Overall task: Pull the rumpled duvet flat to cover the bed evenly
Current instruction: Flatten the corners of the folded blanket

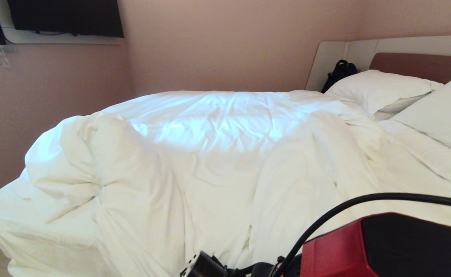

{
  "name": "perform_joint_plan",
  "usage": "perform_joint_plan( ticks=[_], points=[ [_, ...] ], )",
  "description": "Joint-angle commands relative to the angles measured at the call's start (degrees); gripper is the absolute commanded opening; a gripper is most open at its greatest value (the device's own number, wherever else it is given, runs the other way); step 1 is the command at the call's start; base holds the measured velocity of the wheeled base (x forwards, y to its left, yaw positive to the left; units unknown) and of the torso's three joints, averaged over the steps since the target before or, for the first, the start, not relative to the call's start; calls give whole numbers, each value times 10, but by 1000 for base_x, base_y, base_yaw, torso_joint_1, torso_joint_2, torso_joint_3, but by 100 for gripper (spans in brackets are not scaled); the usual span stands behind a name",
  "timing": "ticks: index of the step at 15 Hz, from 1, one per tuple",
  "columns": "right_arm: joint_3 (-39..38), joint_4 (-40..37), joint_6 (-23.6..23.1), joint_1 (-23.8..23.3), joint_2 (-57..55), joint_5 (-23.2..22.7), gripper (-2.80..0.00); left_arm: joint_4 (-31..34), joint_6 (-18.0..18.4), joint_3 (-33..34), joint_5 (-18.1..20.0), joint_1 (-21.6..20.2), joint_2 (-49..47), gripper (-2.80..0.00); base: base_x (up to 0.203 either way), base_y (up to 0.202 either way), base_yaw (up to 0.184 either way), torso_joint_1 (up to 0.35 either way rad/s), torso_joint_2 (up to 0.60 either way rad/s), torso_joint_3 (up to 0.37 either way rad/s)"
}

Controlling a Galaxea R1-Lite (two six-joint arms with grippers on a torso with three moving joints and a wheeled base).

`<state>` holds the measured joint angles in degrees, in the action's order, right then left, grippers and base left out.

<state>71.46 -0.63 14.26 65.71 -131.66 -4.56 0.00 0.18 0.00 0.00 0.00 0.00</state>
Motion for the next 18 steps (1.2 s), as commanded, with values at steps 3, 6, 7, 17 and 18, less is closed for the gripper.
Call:
perform_joint_plan(
  ticks=[3,6,7,17,18],
  points=[
    [-1,-1,0,38,-19,104,-280,0,0,0,0,0,0,-280,0,0,0,0,0,0],
    [-2,-1,3,68,-18,107,-280,0,0,0,0,0,0,-280,0,0,0,0,0,0],
    [-1,0,4,71,-10,108,-280,0,0,0,0,0,0,-280,0,0,0,0,0,0],
    [5,-1,4,-9,231,134,-280,0,0,0,0,0,0,-280,0,0,0,0,0,0],
    [5,-1,5,-42,245,136,-280,0,0,0,0,0,0,-280,0,0,0,0,0,0]
  ],
)
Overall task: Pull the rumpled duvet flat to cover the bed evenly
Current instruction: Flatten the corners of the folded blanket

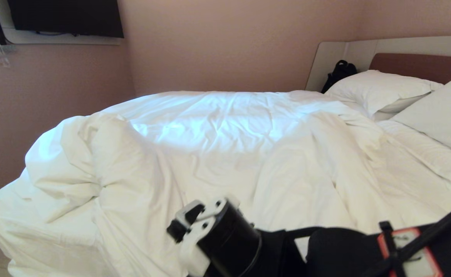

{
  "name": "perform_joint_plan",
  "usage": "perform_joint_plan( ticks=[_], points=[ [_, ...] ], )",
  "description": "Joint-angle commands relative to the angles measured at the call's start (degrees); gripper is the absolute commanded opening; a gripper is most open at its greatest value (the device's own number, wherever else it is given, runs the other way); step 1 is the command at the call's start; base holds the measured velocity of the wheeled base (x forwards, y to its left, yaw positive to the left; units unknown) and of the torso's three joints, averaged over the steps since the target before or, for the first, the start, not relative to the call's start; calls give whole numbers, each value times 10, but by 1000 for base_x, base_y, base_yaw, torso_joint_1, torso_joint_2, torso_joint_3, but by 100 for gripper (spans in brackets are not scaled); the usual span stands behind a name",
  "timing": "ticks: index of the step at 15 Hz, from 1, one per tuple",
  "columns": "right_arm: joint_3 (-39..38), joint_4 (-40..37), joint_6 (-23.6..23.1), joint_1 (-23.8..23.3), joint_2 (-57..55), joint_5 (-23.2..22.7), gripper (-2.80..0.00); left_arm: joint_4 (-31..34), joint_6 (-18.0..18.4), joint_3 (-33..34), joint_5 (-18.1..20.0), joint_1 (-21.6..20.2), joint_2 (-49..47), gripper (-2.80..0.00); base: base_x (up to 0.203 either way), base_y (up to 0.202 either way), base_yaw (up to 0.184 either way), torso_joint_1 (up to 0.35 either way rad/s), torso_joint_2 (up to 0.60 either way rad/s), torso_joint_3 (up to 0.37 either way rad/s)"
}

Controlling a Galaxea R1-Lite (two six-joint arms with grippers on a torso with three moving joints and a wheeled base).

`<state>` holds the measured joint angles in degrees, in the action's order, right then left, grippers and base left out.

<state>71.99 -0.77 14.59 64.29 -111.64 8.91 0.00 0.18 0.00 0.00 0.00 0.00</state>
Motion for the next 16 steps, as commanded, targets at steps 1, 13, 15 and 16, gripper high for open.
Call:
perform_joint_plan(
  ticks=[1,13,15,16],
  points=[
    [-2,0,6,-69,62,3,-280,0,0,0,0,0,0,-280,0,0,0,0,0,0],
    [-194,2,74,-700,333,-300,0,0,0,0,0,0,0,-280,0,0,0,0,0,0],
    [-225,2,55,-825,341,-399,0,0,0,0,0,0,0,-280,0,0,0,0,0,0],
    [-236,3,38,-883,342,-432,0,0,0,0,0,0,0,-280,0,0,0,0,0,0]
  ],
)
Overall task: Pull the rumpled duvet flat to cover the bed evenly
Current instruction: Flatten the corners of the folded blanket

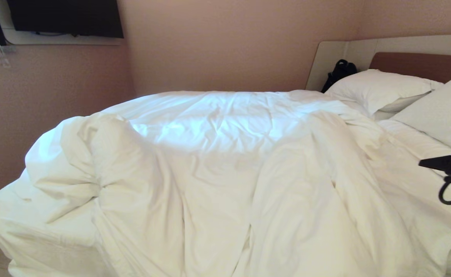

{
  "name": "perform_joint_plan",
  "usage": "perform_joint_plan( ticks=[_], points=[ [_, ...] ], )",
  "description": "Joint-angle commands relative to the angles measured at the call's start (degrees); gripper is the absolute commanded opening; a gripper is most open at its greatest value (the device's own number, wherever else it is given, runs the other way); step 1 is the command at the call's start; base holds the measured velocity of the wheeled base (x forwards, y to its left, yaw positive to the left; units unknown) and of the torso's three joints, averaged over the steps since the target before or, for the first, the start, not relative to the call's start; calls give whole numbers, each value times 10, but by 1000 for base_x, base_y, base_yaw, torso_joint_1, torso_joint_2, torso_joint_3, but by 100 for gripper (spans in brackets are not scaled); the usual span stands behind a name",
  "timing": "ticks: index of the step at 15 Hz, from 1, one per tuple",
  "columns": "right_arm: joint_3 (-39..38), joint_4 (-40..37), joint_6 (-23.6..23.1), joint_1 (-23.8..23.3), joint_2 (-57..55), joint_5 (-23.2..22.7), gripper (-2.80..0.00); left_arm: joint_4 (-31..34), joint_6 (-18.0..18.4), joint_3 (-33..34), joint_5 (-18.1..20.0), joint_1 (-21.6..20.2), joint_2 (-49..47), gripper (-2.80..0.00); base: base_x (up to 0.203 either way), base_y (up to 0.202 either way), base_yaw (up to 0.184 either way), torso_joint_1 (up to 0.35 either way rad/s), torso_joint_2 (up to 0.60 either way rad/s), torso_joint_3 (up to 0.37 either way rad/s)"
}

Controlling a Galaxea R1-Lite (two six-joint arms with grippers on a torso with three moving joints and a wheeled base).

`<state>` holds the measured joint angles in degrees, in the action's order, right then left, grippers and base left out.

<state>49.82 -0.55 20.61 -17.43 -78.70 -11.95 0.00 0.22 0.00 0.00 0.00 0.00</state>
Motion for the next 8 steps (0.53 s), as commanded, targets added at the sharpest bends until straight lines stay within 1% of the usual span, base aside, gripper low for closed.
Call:
perform_joint_plan(
  ticks=[1,2,3,4,6,7,8],
  points=[
    [-24,0,-42,-115,13,-244,0,0,0,0,0,0,0,-280,0,0,0,0,0,0],
    [-38,0,-64,-158,14,-260,0,0,0,0,0,0,0,-280,0,0,0,0,0,0],
    [-62,0,-90,-187,16,-270,0,0,0,0,0,0,0,-280,0,0,0,0,0,0],
    [-86,-1,-115,-201,21,-276,0,0,0,0,0,0,0,-280,0,0,0,0,0,0],
    [-124,-2,-143,-212,55,-275,0,0,0,0,0,0,0,-280,0,0,0,0,0,0],
    [-142,-1,-161,-225,70,-275,0,0,0,0,0,0,0,-280,0,0,0,0,0,0],
    [-164,0,-195,-240,87,-276,0,0,0,0,0,0,0,-280,0,0,0,0,0,0]
  ],
)
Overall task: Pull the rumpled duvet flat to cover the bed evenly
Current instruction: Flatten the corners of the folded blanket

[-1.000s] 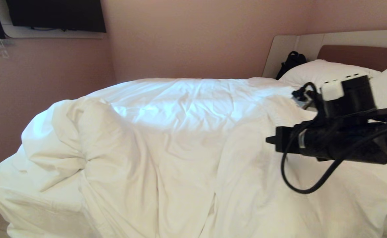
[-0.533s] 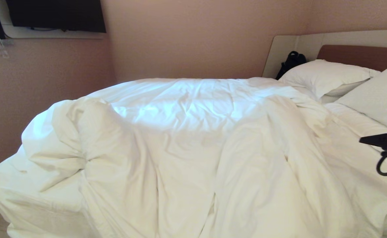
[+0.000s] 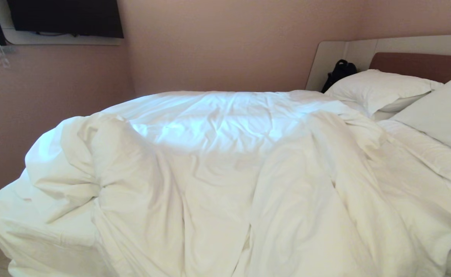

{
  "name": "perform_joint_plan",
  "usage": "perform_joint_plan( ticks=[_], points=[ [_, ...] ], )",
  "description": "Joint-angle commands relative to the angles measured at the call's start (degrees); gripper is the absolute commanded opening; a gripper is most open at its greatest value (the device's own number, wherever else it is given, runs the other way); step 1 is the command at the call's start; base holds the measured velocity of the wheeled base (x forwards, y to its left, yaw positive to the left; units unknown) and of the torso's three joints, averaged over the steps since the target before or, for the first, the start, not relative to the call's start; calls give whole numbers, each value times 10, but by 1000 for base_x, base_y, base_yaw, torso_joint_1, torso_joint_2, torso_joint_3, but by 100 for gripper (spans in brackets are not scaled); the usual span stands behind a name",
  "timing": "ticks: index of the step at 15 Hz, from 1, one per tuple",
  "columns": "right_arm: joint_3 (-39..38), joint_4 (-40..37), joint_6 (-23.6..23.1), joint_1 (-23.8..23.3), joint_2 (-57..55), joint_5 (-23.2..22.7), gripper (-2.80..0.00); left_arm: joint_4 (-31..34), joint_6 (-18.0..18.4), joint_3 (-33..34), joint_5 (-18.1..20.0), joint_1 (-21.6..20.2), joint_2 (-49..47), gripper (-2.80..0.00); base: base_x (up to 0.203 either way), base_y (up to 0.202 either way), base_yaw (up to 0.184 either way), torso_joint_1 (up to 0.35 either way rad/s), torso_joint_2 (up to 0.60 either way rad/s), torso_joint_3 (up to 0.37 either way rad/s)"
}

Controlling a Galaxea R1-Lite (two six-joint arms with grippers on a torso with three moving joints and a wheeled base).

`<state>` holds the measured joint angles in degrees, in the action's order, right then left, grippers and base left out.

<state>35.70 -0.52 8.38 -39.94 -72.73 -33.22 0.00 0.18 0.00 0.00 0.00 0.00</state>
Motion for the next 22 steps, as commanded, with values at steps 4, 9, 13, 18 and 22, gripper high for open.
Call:
perform_joint_plan(
  ticks=[4,9,13,18,22],
  points=[
    [-65,0,-152,-48,47,-78,0,0,0,0,0,0,0,-280,0,0,0,0,0,0],
    [-67,1,-187,-68,21,-77,0,0,0,0,0,0,0,-280,0,0,0,0,0,0],
    [-54,12,-201,-70,-65,-77,0,0,1,0,0,0,0,-280,0,0,0,0,0,0],
    [-57,37,-305,-70,-160,-84,0,0,0,0,0,0,0,-280,0,0,0,0,0,0],
    [-55,36,-343,-70,-195,-124,0,0,0,0,0,0,0,-280,0,0,0,0,0,0]
  ],
)
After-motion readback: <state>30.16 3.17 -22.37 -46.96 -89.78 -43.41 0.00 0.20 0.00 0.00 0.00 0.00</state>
